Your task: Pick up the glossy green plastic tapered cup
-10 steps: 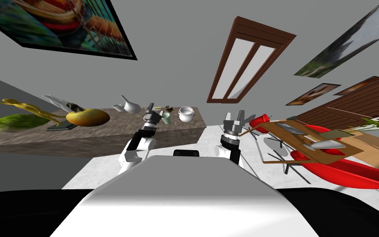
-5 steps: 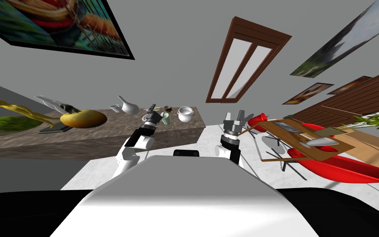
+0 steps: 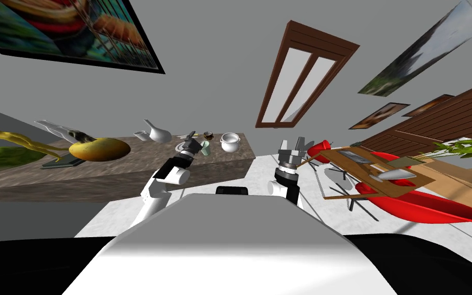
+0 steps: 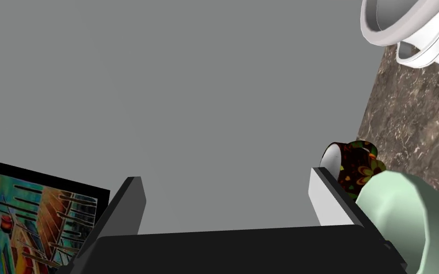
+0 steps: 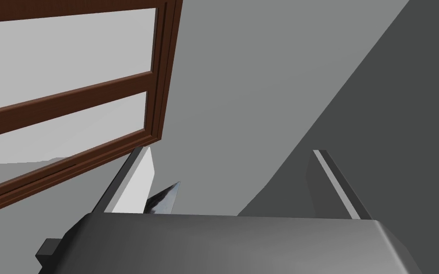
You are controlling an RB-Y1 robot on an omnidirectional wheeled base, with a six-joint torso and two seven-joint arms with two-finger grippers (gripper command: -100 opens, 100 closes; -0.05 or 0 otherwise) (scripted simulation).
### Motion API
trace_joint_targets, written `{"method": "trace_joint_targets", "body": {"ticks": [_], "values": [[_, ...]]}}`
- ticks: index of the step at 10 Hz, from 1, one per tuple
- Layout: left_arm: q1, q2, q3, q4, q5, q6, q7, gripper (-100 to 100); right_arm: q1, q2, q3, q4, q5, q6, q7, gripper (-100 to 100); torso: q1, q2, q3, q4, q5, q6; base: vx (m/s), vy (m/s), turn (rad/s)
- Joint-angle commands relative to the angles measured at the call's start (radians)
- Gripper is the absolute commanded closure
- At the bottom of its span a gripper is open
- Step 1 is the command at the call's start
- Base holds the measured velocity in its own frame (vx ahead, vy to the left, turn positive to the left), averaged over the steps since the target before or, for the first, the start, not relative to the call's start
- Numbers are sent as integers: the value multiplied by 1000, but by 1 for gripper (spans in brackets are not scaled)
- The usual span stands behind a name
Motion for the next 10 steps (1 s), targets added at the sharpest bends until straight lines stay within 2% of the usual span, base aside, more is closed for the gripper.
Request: {"method": "trace_joint_targets", "body": {"ticks": [1, 3, 4, 6, 7, 9, 10], "values": [[-18, 31, 11, 4, 30, 50, 30, -100, 0, 0, 0, 0, 0, 0, 0, 0, 0, 0, 0, 0, 0, 0, 4, -2, -75], [-18, 31, 11, 4, 30, 89, 30, -100, 0, 0, 0, 0, 0, 0, 0, 0, 0, 0, 0, 0, 0, 0, 2, 0, -20], [-33, 63, 23, 9, 59, 125, 61, -100, 0, 0, 0, 0, 0, 0, 0, 0, 0, 0, 0, 0, 0, 0, 6, -3, -72], [-33, 63, 23, 9, 59, 165, 61, -100, 0, 0, 0, 0, 0, 0, 0, 0, 0, 0, 0, 0, 0, 0, 3, 0, -23], [-48, 95, 34, 14, 89, 204, 91, -100, 0, 0, 0, 0, 0, 0, 0, 0, 0, 0, 0, 0, 0, 0, 5, -2, -70], [-48, 95, 34, 14, 89, 241, 91, -100, 0, 0, 0, 0, 0, 0, 0, 0, 0, 0, 0, 0, 0, 0, 3, 0, -24], [-62, 126, 44, 20, 119, 277, 123, -100, 0, 0, 0, 0, 0, 0, 0, 0, 0, 0, 0, 0, 0, 0, 6, -2, -71]]}}
